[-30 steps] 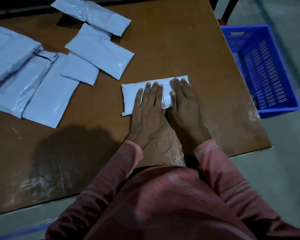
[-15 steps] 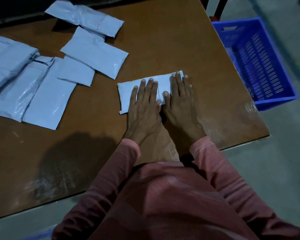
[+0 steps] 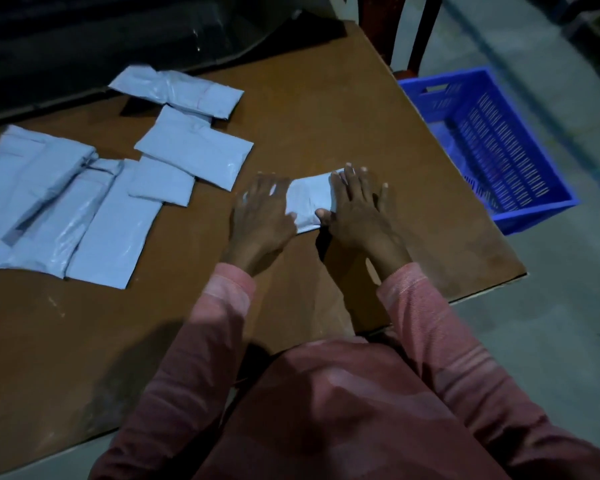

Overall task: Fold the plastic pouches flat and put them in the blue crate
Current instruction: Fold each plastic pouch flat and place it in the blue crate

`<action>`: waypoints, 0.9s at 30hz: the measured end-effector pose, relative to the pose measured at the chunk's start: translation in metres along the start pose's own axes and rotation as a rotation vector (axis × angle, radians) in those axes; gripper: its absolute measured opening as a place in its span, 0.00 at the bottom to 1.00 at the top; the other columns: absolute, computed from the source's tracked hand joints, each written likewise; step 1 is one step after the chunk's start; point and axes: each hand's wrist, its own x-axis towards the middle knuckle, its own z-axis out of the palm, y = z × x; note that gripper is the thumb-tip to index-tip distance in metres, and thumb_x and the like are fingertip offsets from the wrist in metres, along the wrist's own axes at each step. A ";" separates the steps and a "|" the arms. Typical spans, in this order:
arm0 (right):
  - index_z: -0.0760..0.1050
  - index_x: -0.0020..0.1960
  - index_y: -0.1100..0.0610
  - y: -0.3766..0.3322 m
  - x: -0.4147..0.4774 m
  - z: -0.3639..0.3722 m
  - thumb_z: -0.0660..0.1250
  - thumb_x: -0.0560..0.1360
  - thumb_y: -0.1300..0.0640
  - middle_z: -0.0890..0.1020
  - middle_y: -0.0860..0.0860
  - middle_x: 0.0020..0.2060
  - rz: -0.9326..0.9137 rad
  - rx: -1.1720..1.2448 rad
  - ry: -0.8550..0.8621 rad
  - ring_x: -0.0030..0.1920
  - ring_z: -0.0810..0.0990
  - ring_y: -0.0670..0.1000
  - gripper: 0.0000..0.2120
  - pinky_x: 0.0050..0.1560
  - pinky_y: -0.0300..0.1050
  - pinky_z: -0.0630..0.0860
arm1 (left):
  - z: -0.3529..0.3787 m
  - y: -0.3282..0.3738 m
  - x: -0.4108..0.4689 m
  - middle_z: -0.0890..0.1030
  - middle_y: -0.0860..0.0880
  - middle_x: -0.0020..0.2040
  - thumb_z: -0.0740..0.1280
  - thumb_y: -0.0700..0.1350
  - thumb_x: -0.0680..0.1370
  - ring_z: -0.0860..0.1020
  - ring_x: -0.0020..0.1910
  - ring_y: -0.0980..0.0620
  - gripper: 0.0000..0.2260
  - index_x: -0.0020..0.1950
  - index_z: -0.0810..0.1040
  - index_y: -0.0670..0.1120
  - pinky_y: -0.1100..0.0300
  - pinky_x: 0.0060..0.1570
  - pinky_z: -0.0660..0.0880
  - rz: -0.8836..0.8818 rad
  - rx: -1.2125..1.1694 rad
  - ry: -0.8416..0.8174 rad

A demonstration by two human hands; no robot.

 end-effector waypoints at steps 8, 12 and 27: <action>0.48 0.82 0.42 0.005 0.038 -0.064 0.81 0.66 0.45 0.40 0.49 0.82 -0.129 -0.132 -0.221 0.81 0.38 0.57 0.56 0.72 0.77 0.39 | -0.034 -0.006 0.050 0.78 0.45 0.60 0.80 0.68 0.62 0.75 0.60 0.42 0.36 0.61 0.76 0.49 0.47 0.59 0.72 -0.044 0.259 -0.339; 0.58 0.79 0.42 0.019 0.042 -0.095 0.83 0.62 0.44 0.61 0.50 0.79 -0.102 -0.127 -0.290 0.78 0.60 0.56 0.53 0.72 0.74 0.50 | -0.050 0.021 0.081 0.78 0.49 0.44 0.84 0.62 0.58 0.77 0.48 0.43 0.27 0.44 0.76 0.49 0.54 0.40 0.67 0.096 0.294 -0.272; 0.78 0.53 0.51 0.235 0.048 -0.154 0.72 0.70 0.43 0.83 0.51 0.47 0.138 0.006 0.523 0.51 0.81 0.57 0.17 0.37 0.46 0.66 | -0.022 0.244 0.274 0.80 0.49 0.49 0.79 0.47 0.65 0.75 0.56 0.42 0.18 0.53 0.82 0.52 0.48 0.65 0.59 0.788 0.394 0.136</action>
